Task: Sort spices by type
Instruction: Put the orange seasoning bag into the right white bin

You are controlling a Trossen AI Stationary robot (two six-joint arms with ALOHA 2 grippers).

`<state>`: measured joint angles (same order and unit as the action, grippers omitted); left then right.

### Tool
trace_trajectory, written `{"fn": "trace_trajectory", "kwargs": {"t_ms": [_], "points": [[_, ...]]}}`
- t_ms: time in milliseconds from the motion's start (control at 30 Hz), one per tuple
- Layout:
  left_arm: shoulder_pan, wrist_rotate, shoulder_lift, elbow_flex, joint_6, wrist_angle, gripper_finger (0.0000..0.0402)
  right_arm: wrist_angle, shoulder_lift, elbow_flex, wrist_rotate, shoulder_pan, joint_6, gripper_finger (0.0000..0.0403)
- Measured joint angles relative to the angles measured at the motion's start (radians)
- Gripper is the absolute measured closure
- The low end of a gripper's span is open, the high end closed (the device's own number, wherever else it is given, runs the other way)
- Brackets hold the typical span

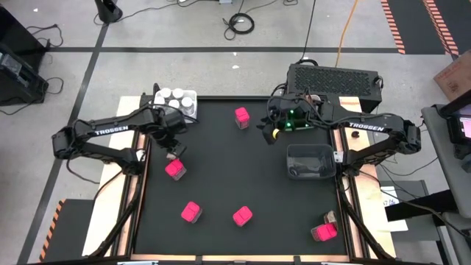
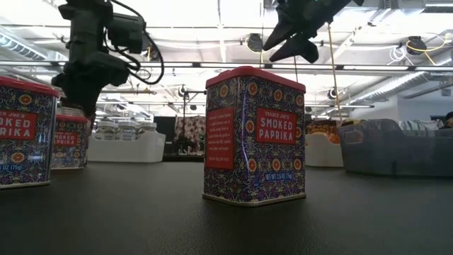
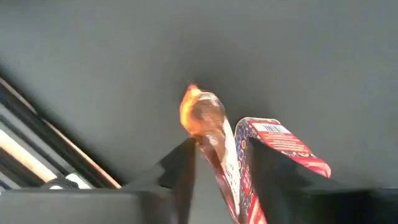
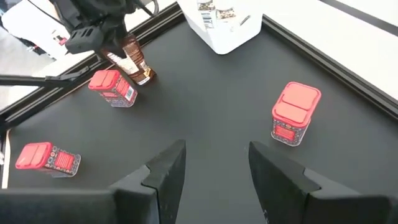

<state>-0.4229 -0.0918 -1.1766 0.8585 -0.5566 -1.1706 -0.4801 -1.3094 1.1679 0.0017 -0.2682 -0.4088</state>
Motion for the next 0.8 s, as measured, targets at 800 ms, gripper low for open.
{"fn": "trace_trajectory", "kwargs": {"t_ms": [800], "points": [[-0.034,-0.098,-0.295,0.264,0.298,0.198,0.0400,-0.010,0.000,0.000,0.000,-0.008,-0.062,0.0232]]}}
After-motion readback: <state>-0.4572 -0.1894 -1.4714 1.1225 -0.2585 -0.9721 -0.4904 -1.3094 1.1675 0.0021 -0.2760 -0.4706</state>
